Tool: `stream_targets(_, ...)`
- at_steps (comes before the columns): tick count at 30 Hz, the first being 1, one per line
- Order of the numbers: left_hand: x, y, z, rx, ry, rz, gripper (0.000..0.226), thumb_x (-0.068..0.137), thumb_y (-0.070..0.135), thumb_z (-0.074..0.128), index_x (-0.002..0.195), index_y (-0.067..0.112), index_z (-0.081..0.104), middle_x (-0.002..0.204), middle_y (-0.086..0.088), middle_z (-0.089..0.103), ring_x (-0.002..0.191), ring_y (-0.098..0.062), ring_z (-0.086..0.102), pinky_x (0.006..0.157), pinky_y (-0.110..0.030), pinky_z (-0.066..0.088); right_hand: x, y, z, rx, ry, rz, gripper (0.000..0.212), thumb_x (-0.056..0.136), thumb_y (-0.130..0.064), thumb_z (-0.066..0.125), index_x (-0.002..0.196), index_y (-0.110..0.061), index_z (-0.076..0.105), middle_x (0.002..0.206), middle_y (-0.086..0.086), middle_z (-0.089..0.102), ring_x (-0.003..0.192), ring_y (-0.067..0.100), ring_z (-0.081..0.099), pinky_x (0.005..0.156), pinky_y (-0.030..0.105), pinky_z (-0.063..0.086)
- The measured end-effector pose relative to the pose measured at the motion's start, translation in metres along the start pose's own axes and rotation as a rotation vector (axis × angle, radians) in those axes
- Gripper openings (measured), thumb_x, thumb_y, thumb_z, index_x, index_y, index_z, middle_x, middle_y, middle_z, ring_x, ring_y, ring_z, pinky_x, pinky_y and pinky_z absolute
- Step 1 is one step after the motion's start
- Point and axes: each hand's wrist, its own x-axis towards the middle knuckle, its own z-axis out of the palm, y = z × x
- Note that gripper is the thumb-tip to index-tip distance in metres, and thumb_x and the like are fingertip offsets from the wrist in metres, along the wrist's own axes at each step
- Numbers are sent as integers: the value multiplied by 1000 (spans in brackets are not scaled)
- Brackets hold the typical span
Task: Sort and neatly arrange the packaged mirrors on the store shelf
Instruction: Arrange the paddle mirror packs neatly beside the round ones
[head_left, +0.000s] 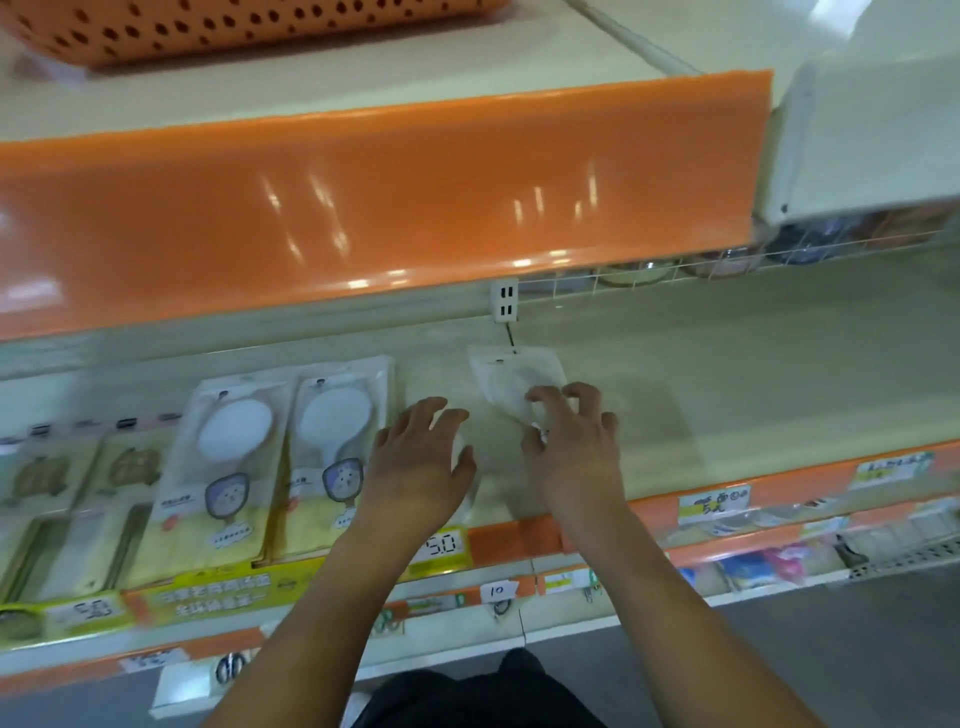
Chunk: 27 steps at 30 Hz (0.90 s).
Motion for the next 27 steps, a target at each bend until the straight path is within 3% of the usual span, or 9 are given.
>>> stream_targets(7,-22,-56,-24,0,27,-64,45,88,38,53,132,27,49,143,4,42,131,-21,40,103,-38,33,-19,-66,30,-2,7,-133,37,81,-26,60,117,-27,59,127,10,46,108,38,52,84,41,40)
stream_targets(12,-34,-102,-43,-42,51,-113,46,85,33,61,130,25,54,142,0,45,129,-27,43,101,-40,35,-28,-112,47,-39,-38,-156,38,86,-29,59,124,-31,54,134,5,38,114,34,45,89,37,35)
stream_targets(18,-39,-147,-57,-21,14,-132,46,91,39,51,135,29,44,146,5,37,134,-20,34,104,-36,30,-43,-160,60,-42,-65,-124,39,90,-29,56,127,-34,50,137,0,33,113,32,38,90,35,36)
stream_targets(24,-43,-181,-65,-47,-26,-76,50,86,45,55,132,27,46,145,2,38,134,-23,35,102,-38,31,-53,-183,83,-92,-28,-84,39,86,-28,60,125,-29,56,135,6,39,109,38,44,88,39,38)
stream_targets(27,-45,-192,-67,-48,-36,-49,46,88,38,50,132,27,46,147,2,36,135,-22,33,103,-38,29,-58,-190,91,-94,31,-64,39,81,-24,65,119,-25,62,131,10,45,104,41,47,81,40,41)
